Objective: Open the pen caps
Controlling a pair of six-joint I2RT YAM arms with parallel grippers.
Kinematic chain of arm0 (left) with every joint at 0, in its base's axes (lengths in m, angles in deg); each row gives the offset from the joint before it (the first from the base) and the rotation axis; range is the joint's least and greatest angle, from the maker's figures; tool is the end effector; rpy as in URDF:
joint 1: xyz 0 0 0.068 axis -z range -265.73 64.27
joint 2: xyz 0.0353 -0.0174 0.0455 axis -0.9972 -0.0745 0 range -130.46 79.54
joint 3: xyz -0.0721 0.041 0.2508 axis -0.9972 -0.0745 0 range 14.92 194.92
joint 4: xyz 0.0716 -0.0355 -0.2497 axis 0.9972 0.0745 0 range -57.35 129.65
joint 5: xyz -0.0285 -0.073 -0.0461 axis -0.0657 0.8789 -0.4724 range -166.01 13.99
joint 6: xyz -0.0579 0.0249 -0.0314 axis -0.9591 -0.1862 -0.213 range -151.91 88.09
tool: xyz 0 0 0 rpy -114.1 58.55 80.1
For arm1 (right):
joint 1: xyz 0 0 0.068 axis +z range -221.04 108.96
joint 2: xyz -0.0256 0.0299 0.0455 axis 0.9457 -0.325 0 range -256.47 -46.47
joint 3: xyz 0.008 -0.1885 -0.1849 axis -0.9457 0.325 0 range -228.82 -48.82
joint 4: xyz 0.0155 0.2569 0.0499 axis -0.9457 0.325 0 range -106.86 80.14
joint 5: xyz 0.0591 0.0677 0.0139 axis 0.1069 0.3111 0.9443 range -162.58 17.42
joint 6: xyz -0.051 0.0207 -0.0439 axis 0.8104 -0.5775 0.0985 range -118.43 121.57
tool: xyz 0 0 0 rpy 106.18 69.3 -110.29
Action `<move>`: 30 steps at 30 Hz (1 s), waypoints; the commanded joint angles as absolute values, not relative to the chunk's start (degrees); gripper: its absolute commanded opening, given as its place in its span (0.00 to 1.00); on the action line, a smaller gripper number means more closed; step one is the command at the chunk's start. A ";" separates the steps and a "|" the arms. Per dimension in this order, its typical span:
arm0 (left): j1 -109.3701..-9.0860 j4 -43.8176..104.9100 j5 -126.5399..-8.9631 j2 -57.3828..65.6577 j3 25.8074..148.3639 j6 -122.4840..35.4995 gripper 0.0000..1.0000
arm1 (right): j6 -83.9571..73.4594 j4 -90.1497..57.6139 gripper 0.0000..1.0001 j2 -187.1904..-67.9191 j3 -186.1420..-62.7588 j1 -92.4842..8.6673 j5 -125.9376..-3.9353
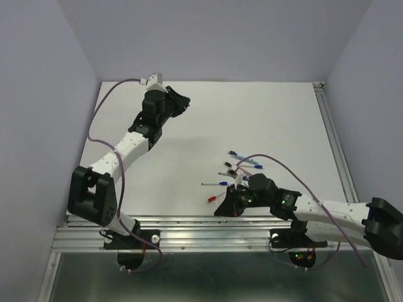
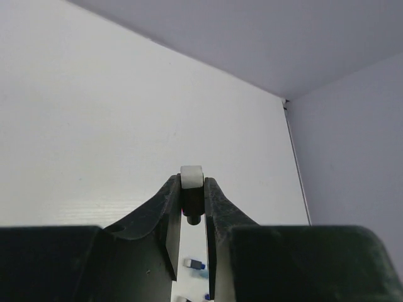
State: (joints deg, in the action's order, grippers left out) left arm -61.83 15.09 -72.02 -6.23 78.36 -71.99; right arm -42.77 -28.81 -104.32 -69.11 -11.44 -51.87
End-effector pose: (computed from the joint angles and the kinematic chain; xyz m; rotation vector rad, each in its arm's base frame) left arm 0.3479 -0.1586 0.3190 -0.1890 1.7239 -0.8961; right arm 0.0993 0.2096 0.1720 -0.5733 2.2669 1.4135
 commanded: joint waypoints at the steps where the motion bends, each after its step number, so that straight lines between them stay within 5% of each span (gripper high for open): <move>1: -62.96 16.03 -72.94 -4.04 79.44 -68.83 0.00 | -44.33 -28.40 0.01 -103.43 -71.04 -11.45 -59.63; 8: -64.63 29.82 -77.84 -7.29 76.97 -64.27 0.00 | -38.88 -7.83 0.01 -104.39 -84.66 -15.03 -80.21; 14: -64.90 37.73 -82.51 -17.81 81.69 -57.42 0.00 | -28.43 -3.24 0.01 -114.64 -94.93 -39.70 -76.10; 18: -65.25 42.39 -84.18 -24.49 88.47 -54.68 0.00 | -24.72 -2.29 0.01 -125.61 -101.01 -47.63 -74.67; 30: -66.13 45.83 -83.92 -31.63 95.24 -53.09 0.03 | -17.24 5.99 0.05 -153.16 -123.78 -56.71 -79.17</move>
